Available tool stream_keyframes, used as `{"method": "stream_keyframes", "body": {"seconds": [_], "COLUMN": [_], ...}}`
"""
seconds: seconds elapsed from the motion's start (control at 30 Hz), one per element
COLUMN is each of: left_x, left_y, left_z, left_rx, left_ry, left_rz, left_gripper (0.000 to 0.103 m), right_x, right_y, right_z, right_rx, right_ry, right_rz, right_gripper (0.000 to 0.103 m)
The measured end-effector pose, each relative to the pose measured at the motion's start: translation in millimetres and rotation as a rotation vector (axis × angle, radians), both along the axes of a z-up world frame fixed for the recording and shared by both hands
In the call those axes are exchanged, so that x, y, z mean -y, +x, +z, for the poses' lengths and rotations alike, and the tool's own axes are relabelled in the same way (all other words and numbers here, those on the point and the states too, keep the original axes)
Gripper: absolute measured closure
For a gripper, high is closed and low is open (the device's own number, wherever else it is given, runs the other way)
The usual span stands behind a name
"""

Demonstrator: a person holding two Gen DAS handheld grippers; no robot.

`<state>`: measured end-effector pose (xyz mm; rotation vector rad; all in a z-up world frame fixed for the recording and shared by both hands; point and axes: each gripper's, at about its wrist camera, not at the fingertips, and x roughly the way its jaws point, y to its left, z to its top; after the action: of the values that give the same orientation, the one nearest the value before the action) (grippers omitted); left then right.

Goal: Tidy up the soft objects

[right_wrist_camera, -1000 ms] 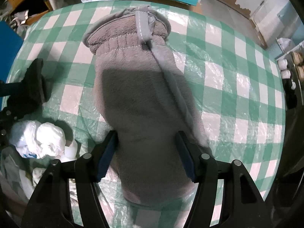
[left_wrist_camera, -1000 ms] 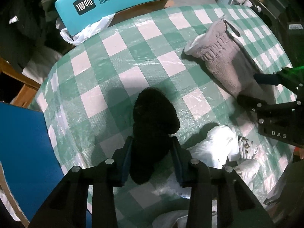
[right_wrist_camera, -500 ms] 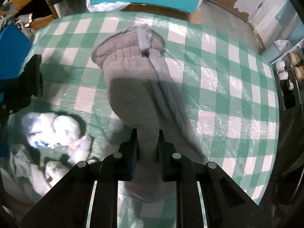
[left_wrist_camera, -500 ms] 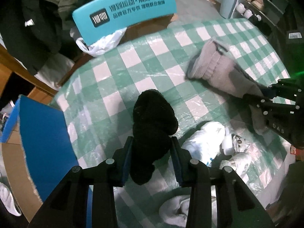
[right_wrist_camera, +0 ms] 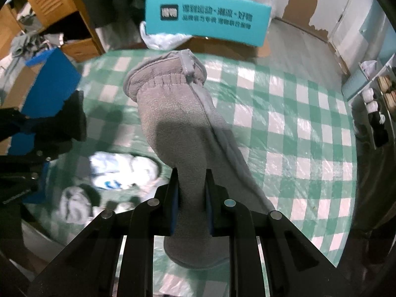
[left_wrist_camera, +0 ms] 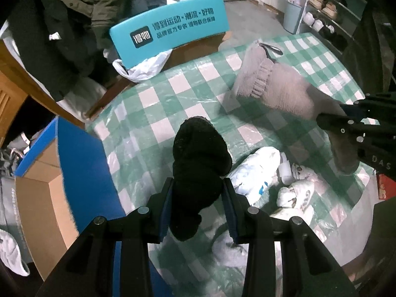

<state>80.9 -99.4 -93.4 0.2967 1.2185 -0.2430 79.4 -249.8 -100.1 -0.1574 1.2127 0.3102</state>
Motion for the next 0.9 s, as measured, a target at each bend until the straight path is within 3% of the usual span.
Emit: {"method": "stream_keyframes", "body": {"seconds": [0.37,0.9], "left_x": [-18,-34], "left_y": [-23,-49], "left_z": [32,56], "left_rx": [0.068,0.109], "left_ry": [0.005,-0.002], "left_rz": [0.015,0.033], "left_gripper": [0.065,0.065], "right_x": [-14,-26], "right_y": [-17,-30], "right_z": [41,66], "right_rx": [0.063,0.104], "right_ry": [0.042,0.077], "right_rz": [0.042,0.072], "right_gripper": [0.087,0.087]}}
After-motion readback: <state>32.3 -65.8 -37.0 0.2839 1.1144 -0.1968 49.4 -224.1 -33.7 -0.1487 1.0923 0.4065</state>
